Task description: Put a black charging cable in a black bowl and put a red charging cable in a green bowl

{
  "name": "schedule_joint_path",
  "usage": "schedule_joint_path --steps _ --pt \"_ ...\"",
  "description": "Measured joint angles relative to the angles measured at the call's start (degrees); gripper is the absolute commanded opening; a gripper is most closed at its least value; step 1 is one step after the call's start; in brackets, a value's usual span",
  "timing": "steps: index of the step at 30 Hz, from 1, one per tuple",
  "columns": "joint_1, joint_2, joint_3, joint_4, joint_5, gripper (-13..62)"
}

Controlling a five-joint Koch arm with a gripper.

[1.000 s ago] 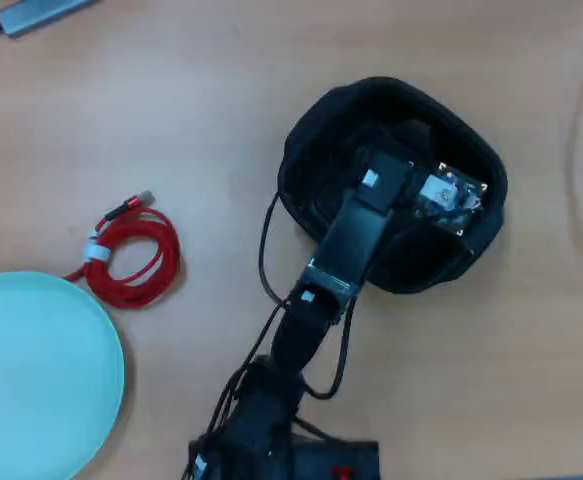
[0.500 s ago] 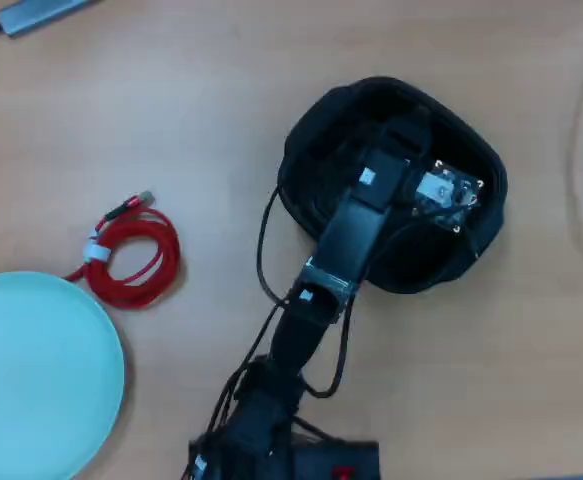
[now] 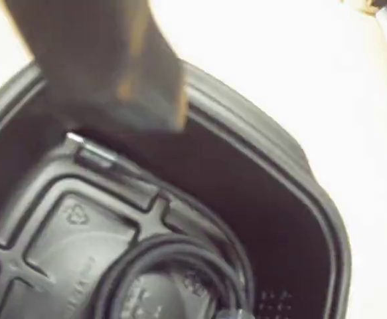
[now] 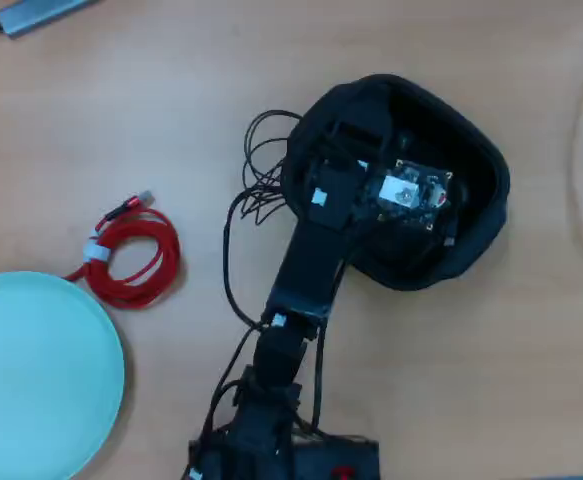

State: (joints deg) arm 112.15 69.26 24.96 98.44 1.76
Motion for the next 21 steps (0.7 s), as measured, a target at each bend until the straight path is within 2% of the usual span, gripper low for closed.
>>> schedule_joint_path --steps 6,11,21 --pt "-3.5 2.0 0.0 1.0 0.0 57.8" --pt "-14.8 4.0 0.4 4.0 0.0 57.8" --pt "-36.7 4.0 19.0 5.0 -6.2 57.7"
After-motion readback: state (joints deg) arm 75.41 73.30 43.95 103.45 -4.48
